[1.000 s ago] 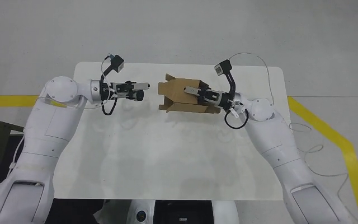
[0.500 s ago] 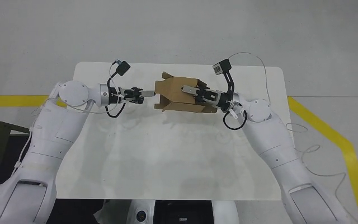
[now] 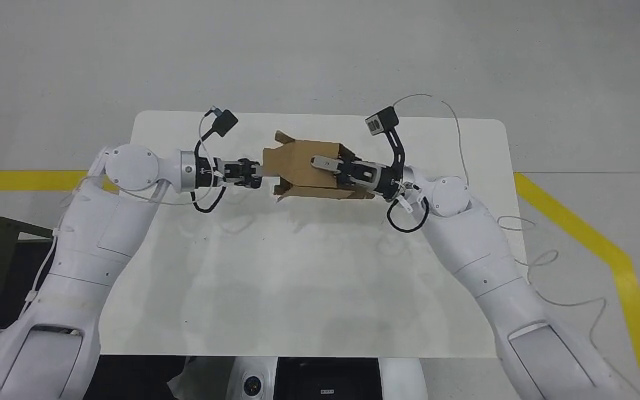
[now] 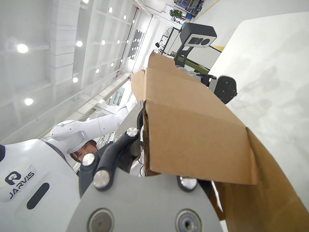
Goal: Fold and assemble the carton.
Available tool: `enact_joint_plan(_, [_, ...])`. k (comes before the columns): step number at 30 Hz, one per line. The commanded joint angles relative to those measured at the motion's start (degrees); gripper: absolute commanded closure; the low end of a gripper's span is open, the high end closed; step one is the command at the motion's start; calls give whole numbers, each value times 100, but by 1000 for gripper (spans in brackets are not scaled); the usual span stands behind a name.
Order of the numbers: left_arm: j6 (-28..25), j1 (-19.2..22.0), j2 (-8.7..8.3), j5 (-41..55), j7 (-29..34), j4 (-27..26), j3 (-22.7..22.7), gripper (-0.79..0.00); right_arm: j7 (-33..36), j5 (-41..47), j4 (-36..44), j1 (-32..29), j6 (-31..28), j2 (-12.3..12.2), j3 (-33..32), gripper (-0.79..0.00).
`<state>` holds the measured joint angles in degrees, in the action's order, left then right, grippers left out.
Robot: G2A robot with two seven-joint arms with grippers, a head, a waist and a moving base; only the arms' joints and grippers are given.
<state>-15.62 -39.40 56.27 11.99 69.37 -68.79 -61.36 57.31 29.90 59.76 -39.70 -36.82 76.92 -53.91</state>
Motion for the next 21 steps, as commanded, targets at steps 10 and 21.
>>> enact_joint_plan(10, [59,35,9,82,36,78,12,-785,267,294,-298,184,-87,155,248,0])
enact_joint_plan(21, [62,74,21,122,38,137,31,-785,438,445,-533,310,-176,271,355,0])
